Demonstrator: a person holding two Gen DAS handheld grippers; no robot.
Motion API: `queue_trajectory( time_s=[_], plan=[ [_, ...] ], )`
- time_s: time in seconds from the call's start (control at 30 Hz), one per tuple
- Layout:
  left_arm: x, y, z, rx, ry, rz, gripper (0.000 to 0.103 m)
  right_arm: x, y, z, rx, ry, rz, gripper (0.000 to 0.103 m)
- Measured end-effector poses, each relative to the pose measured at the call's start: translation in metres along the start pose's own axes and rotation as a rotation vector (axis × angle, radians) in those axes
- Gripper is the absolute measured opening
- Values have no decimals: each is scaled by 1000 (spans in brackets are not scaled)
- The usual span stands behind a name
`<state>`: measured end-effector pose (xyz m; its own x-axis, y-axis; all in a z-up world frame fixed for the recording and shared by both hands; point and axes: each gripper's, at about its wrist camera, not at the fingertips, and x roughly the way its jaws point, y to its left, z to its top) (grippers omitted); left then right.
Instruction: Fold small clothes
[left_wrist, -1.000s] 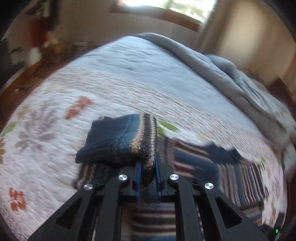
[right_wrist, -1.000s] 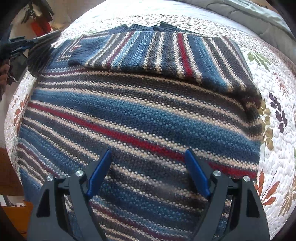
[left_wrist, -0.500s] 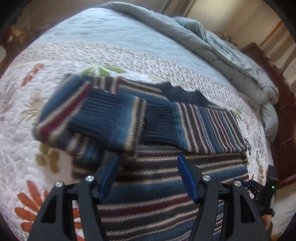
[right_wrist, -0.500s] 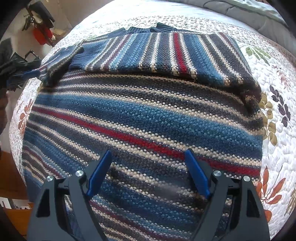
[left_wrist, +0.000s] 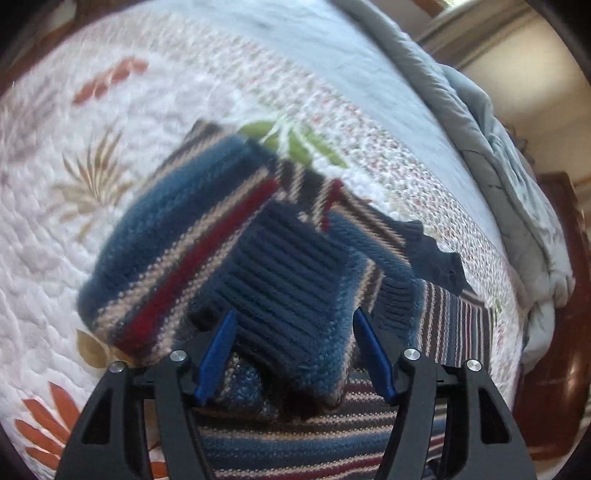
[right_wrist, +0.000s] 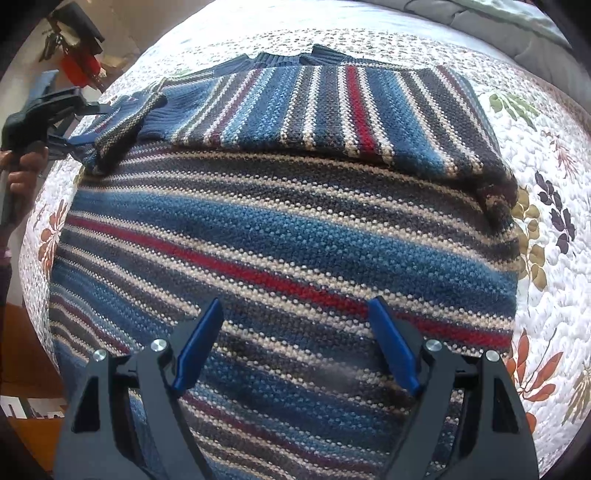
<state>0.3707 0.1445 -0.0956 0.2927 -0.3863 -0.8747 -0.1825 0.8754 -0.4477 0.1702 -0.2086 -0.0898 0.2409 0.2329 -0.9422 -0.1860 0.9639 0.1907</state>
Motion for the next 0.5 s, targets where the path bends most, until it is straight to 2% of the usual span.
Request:
queue_trajectory(
  time_s=[0.2,0.33,0.5],
  plan=[
    [-7,-1,-8,-54,-37,50,65,5,-2,-3,2,-1,1,81],
    [-14,-9,-13,-7,-72,130,65,4,-3,-4,2,-8,10,81],
    [2,-4,-6,-33,-13,104,64,3,-6,-5,13,-9,26,81]
  ],
)
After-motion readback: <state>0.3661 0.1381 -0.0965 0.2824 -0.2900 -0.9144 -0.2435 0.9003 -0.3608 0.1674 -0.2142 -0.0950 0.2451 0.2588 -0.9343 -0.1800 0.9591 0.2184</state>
